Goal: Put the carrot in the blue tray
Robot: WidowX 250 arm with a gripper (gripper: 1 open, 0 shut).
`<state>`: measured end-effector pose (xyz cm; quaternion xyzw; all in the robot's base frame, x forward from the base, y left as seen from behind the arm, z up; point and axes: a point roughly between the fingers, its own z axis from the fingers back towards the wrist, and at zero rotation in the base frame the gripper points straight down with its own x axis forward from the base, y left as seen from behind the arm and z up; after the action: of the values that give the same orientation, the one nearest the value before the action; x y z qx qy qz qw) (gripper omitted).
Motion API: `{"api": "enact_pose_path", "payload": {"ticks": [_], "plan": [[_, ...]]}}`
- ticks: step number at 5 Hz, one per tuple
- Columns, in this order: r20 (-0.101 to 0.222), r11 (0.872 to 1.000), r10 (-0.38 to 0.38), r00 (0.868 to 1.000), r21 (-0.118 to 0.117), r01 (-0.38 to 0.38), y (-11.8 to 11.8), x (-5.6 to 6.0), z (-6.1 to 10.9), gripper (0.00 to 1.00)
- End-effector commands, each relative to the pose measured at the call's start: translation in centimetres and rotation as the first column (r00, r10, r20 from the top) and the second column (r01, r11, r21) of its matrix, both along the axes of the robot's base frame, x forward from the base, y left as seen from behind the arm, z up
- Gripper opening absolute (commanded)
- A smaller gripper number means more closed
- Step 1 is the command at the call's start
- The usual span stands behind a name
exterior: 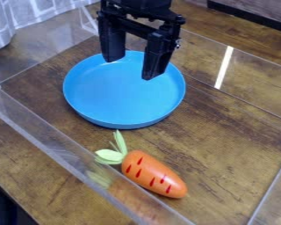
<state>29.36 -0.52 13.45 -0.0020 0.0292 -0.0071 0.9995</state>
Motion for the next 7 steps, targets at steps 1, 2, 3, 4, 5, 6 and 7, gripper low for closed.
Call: {"api": "enact_pose_path", "payload": {"ticks": [1,2,3,4,5,6,7], "plan": [[-0.009,1.000,-0.014,1.000,-0.001,0.014,-0.2,-0.2,-0.6,1.00],[-0.017,1.000,-0.029,0.999,-0.003,0.029,-0.5,-0.4,-1.3,1.00],[-0.018,0.996,-0.084,0.996,-0.007,0.084,-1.1,-1.2,-1.8,1.00],[-0.005,0.977,-0.214,0.977,0.002,0.214,-2.3,-2.7,-3.1,1.00],[-0.011,0.938,-0.344,0.939,0.039,0.344,-3.3,-3.3,-5.5,1.00],[-0.029,0.879,-0.472,0.881,0.065,0.473,-4.4,-3.7,-7.5,1.00],[-0.056,0.829,-0.550,0.833,0.084,0.553,-5.1,-3.6,-9.7,1.00]]}}
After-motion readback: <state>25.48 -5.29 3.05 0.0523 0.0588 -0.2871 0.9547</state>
